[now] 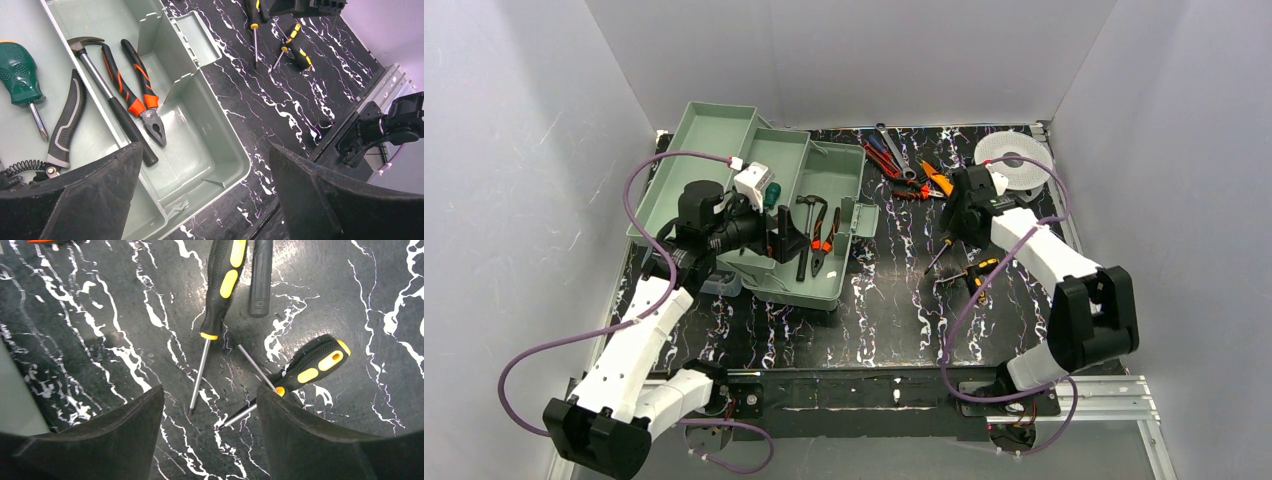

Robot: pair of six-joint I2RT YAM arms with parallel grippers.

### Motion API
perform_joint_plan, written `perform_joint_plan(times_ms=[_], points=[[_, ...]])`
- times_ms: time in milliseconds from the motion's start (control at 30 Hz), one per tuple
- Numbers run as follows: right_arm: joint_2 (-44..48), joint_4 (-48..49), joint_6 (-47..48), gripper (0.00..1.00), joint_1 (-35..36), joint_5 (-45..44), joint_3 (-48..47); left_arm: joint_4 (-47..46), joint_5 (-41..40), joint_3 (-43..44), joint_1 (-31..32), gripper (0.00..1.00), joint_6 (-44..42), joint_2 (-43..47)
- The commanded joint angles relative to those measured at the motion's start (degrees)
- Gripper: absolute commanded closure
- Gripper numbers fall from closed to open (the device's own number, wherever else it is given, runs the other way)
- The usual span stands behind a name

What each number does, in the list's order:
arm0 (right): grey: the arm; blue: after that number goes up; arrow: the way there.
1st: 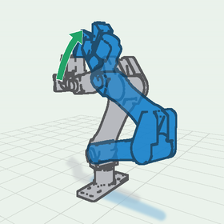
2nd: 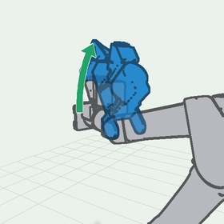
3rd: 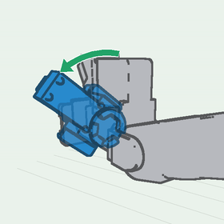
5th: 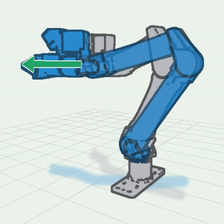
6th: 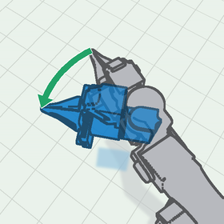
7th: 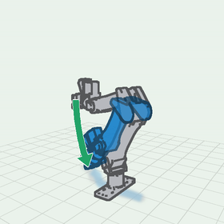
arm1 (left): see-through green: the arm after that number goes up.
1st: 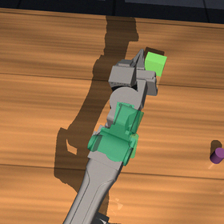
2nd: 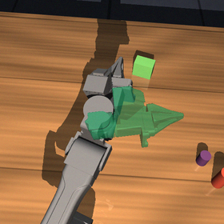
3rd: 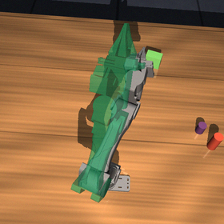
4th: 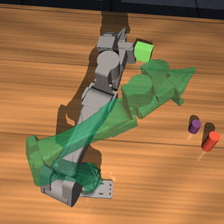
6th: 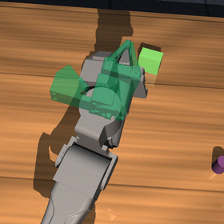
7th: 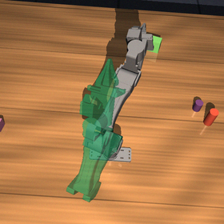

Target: Pack the tool kit

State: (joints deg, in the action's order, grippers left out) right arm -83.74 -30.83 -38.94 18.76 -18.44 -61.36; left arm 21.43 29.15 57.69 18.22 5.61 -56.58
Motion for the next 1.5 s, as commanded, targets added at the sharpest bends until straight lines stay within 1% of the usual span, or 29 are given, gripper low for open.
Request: perform_joint_plan(times_ms=[0, 133, 200, 300, 467, 700, 800, 900, 933, 967, 1000, 1033, 1067, 1200, 1300, 1367, 1467], points=[[-2.37, -3.68, 0.19, 0.26, 0.12, -3.19, -3.92, 0.35, -1.94, -0.59, 0.26, 0.02, -0.31, 1.99], [-0.75, -2.74, 6.98, 0.28, 0.15, -3.47, 0.14, 0.4, -2.03, -0.59, 0.38, 0.02, -0.33, 1.95], [-1.55, -4.68, 8.06, 0.28, 0.13, -4.02, 0.49, 0.37, -1.88, -0.48, 0.37, 0.02, -0.21, 1.69], [-5.22, -8.36, 7.84, 0.28, 0.13, -4.5, -0.04, 0.37, -1.39, -0.34, 0.35, 0.02, -0.06, 1.29], [-9.14, -10.46, 6.12, 0.29, 0.18, -7.51, 0.49, 0.45, -1.38, -0.27, 0.37, 0.02, 0.02, 0.84], [-11.79, -11.49, 5.67, 0.37, 0.22, -7.84, -0.05, 1.23, -1.67, -0.16, 0.34, 0.02, -0.32, 0.63], [-11.32, -11.05, 5.66, 0.49, 0.29, -7.03, 0.24, 1.29, -1.72, -0.04, 0.44, 0.02, -0.33, 0.7], [-10.62, -9.82, 7.13, 0.69, 0.3, -4.22, 0.54, 1.38, -1.51, -0.12, 0.47, 0.02, -0.4, 0.53], [-10.65, -9.66, 7.46, 0.7, 0.23, -3.34, 0.54, 1.46, -1.59, -0.11, 0.42, 0.02, -0.48, 0.32], [-10.68, -9.44, 7.74, 0.78, 0.22, -2.31, 0.54, 1.68, -1.82, -0.07, 0.44, 0.02, -0.57, 0.16], [-10.52, -9.34, 7.92, 0.84, 0.23, -1.41, 0.47, 1.98, -1.96, 0.07, 0.42, 0.02, -0.67, -0.1], [-10.03, -9.19, 8.02, 0.95, 0.22, -0.61, 0.46, 2.11, -1.94, 0.14, 0.46, 0.02, -0.68, -0.24], [-9.25, -8.82, 8.06, 0.98, 0.22, 0.54, 0.52, 2.12, -1.88, 0.14, 0.49, 0.02, -0.64, -0.21], [-4.75, -7.34, 8.81, 0.98, 0.22, 6.81, 0.44, 1.44, -1.53, -0.12, 0.5, 0.02, 0.32, -0.55], [0.23, -5.85, 9.54, 0.99, 0.22, 12.06, 0.02, 0.23, -0.89, -0.02, 0.55, 0.02, 4.56, -2.63], [3.68, -3.91, 9.75, 0.99, 0.22, 16.8, 0.13, 0.91, 0.69, 1.4, 0.5, 0.02, 6.09, -4.8], [8.81, 0.45, 7.82, 0.99, 0.22, 25.82, 0.75, -1.67, 5.33, 0.89, 0.49, 0.02, 6.46, -6.38]])
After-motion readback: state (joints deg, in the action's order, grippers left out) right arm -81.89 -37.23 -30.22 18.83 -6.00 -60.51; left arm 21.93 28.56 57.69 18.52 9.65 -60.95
